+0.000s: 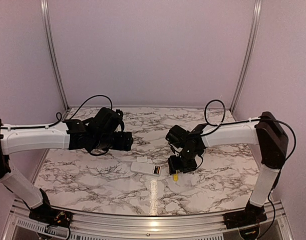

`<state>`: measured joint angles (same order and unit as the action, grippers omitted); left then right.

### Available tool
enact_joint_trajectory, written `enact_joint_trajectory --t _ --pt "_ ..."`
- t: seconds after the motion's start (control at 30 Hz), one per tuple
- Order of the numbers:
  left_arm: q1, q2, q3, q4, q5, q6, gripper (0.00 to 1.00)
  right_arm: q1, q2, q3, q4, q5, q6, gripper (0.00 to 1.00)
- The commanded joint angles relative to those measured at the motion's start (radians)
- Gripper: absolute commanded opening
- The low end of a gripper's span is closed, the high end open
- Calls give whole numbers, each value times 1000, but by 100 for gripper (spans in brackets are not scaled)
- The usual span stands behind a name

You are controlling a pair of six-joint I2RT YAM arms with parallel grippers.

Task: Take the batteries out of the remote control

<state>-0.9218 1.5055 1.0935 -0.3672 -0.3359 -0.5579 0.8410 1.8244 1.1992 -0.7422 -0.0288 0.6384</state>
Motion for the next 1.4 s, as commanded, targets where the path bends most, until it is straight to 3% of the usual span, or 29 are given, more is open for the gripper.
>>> enact_joint_trajectory --t 0.0,0.13,0.43,0.73,0.93,1.17,1.37 --pt "0 15 20 26 15 16 83 -3 16 -11 2 -21 12 60" --pt "-1 15 13 34 17 20 83 -3 35 -17 -2 -28 13 50" --pt "1 11 1 43 18 17 82 -3 62 -15 -19 -5 20 39" --pt "8 12 3 46 27 14 82 5 40 -26 14 -17 0 14" --pt "12 14 19 51 55 6 82 7 -2 -30 7 9 -17 8" --pt "30 27 85 45 214 -12 82 7 -148 -59 9 24 -99 6" --pt "175 31 66 146 613 -125 80 7 -273 -37 -49 66 -196 6"
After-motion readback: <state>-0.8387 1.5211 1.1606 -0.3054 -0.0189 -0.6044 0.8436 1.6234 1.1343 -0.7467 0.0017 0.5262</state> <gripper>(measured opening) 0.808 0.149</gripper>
